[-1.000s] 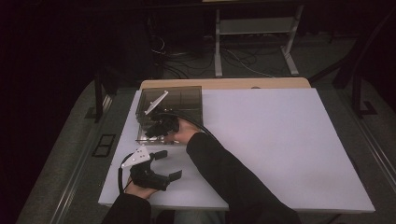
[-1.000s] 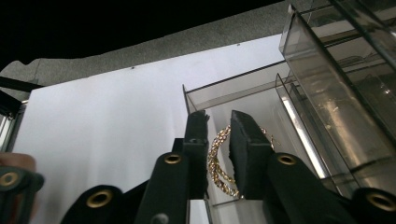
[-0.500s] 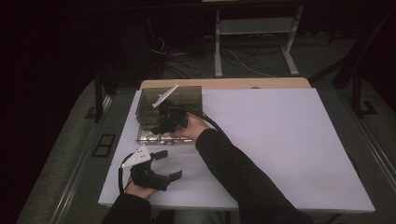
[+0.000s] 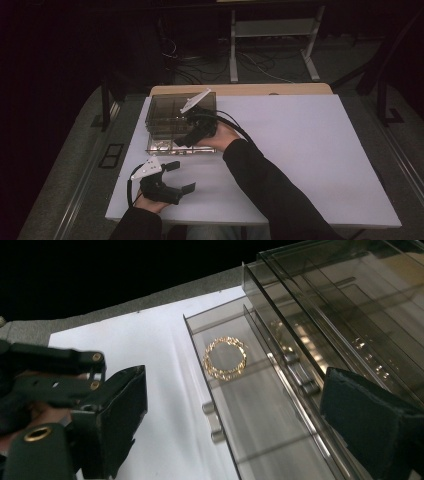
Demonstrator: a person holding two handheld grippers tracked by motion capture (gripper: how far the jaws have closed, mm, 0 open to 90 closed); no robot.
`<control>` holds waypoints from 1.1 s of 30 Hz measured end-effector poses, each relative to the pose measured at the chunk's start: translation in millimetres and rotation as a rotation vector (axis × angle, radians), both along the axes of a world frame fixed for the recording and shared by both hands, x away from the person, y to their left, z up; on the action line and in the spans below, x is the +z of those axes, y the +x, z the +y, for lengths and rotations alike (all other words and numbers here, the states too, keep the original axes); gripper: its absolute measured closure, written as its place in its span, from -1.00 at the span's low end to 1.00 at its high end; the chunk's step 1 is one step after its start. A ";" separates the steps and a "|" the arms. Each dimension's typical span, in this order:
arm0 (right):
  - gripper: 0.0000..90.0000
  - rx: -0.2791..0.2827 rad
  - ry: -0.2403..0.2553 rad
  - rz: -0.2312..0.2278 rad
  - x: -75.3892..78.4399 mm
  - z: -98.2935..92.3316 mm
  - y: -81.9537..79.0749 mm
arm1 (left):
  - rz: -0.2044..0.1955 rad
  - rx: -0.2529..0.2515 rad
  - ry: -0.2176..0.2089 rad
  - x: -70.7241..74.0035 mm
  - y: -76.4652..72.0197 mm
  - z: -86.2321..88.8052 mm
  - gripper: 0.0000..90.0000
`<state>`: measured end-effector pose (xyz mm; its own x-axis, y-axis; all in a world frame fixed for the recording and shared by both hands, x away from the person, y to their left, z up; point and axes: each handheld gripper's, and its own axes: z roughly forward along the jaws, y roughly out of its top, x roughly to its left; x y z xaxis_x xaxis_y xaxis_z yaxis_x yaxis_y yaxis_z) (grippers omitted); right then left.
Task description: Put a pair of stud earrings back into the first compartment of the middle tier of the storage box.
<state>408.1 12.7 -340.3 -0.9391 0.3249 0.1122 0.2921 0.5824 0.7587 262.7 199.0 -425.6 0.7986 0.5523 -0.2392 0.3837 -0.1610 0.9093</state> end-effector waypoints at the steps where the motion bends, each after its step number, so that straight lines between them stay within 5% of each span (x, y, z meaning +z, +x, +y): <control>1: -0.84 -0.003 0.002 -0.002 0.5 -4.0 -1.0 | 0.000 0.000 0.003 0.0 0.0 -0.1 -1.00; 2: -1.00 -0.015 0.003 0.006 1.1 -7.2 -2.8 | -0.002 -0.002 0.008 0.0 0.1 0.1 -1.00; 16: -1.00 -0.058 0.028 0.014 5.5 -66.2 -19.0 | 0.000 -0.004 0.016 -0.5 0.0 -0.8 -1.00; 33: -1.00 -0.184 0.074 0.013 -1.4 -135.9 -44.2 | 0.000 0.000 0.020 -0.5 -0.3 -1.1 -1.00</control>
